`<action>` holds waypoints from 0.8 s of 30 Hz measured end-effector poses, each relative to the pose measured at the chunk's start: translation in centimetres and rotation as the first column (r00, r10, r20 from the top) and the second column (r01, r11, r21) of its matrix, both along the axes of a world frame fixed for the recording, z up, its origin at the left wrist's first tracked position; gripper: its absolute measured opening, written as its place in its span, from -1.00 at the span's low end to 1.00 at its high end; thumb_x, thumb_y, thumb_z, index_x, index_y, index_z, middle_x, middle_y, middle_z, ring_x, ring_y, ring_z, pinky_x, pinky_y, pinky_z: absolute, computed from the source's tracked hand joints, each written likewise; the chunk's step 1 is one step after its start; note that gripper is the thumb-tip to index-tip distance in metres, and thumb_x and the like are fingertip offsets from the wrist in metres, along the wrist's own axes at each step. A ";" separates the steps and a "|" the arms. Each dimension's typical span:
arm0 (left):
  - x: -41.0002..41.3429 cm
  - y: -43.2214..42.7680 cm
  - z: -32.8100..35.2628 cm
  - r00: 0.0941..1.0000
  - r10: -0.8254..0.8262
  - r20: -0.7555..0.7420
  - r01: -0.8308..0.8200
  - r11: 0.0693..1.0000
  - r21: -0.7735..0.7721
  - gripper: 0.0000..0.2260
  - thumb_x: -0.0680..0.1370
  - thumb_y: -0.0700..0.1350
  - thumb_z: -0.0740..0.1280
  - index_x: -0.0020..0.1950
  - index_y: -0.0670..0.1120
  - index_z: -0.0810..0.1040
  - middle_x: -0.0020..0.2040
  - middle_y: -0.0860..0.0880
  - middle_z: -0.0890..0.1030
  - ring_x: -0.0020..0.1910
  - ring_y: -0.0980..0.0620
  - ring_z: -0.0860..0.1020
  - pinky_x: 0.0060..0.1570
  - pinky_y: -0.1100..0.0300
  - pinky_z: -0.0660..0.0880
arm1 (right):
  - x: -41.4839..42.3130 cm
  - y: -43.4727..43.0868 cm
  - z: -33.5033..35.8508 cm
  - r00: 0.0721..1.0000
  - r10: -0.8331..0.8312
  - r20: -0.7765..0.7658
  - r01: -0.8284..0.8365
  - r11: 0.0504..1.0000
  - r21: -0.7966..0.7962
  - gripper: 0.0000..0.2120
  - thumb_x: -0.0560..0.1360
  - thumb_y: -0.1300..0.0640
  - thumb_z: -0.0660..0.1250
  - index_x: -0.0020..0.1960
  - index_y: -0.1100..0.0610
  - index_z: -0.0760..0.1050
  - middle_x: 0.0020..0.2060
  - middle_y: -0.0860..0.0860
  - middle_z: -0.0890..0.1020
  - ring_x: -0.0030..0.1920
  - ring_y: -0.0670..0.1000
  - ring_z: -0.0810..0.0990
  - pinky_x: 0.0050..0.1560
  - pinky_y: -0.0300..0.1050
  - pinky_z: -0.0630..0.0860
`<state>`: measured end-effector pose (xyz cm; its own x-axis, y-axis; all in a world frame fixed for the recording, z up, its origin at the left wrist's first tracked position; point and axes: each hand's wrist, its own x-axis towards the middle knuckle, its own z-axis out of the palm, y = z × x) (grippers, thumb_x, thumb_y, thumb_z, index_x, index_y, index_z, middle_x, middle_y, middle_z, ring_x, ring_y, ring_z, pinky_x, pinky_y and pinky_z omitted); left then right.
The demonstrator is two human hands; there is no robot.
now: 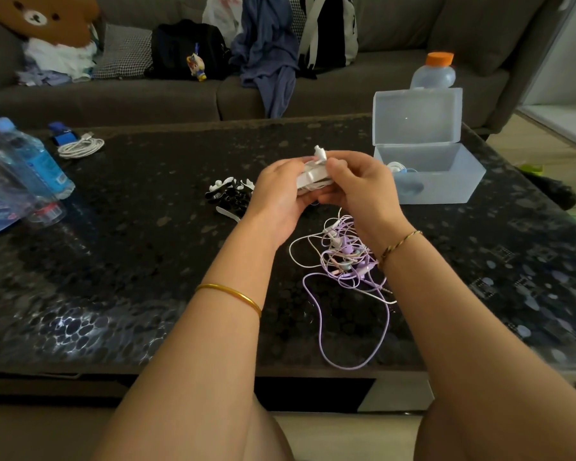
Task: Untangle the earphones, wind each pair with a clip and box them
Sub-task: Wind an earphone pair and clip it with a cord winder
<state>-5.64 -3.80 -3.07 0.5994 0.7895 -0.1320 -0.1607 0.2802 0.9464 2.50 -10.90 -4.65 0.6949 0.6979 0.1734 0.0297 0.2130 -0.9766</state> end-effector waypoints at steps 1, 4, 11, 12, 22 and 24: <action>0.0 0.0 0.0 1.000 -0.010 -0.008 0.010 1.000 -0.010 -0.77 0.59 -0.29 0.20 0.21 -0.24 0.52 0.10 -0.24 0.61 0.01 -0.10 0.63 -0.05 0.09 0.59 | 0.2 -0.2 0.2 0.999 0.007 0.043 -0.005 0.999 -0.032 -0.87 0.58 0.24 0.23 0.06 0.15 0.53 -0.12 0.12 0.64 -0.18 -0.02 0.66 -0.23 -0.21 0.61; 0.1 -0.1 0.1 0.999 -0.006 -0.052 0.008 0.999 0.039 -0.78 0.60 -0.31 0.13 0.21 -0.21 0.45 0.05 -0.18 0.58 -0.02 -0.07 0.61 -0.04 0.09 0.59 | 0.6 -0.4 0.6 0.992 0.079 0.096 -0.070 0.993 -0.096 -0.72 0.58 0.27 0.21 0.26 0.10 0.43 -0.05 0.21 0.58 -0.15 0.06 0.65 -0.27 -0.19 0.63; 0.4 0.0 -0.2 0.983 0.049 -0.174 -0.001 0.964 0.266 -0.85 0.66 -0.19 0.13 0.15 -0.14 0.45 0.10 -0.12 0.53 -0.02 0.01 0.59 -0.15 0.18 0.58 | 1.4 -0.9 0.9 0.946 0.099 0.308 -0.029 0.974 -0.223 -0.81 0.57 0.20 0.25 0.16 0.13 0.52 0.06 0.14 0.58 -0.07 0.02 0.66 -0.19 -0.19 0.64; 0.5 0.1 -0.3 0.979 0.076 -0.188 -0.018 0.956 0.293 -0.85 0.66 -0.17 0.13 0.15 -0.13 0.45 0.11 -0.11 0.53 -0.01 0.01 0.58 -0.15 0.19 0.58 | 1.5 -0.9 0.9 0.931 0.080 0.357 0.003 0.974 -0.226 -0.82 0.55 0.19 0.29 0.14 0.13 0.53 0.07 0.13 0.58 -0.07 0.01 0.66 -0.18 -0.19 0.64; 0.7 0.2 -0.4 0.968 0.177 -0.178 -0.107 0.932 0.346 -0.88 0.66 -0.17 0.14 0.13 -0.11 0.44 0.11 -0.06 0.51 0.02 0.02 0.57 -0.08 0.17 0.61 | 1.2 -0.9 1.1 0.598 -0.090 0.797 0.375 0.910 -0.178 -0.86 0.49 0.11 0.38 0.01 0.13 0.60 -0.03 -0.04 0.48 -0.17 -0.14 0.42 -0.22 -0.44 0.34; 0.7 0.2 -0.5 0.967 0.197 -0.164 -0.128 0.926 0.355 -0.94 0.65 -0.17 0.16 0.07 -0.07 0.41 0.03 0.00 0.48 -0.03 0.05 0.56 -0.09 0.18 0.61 | 1.0 -0.7 1.1 0.584 -0.110 0.804 0.414 0.892 -0.178 -0.88 0.51 0.12 0.34 0.02 0.11 0.59 -0.03 -0.01 0.56 -0.13 -0.12 0.46 -0.18 -0.43 0.37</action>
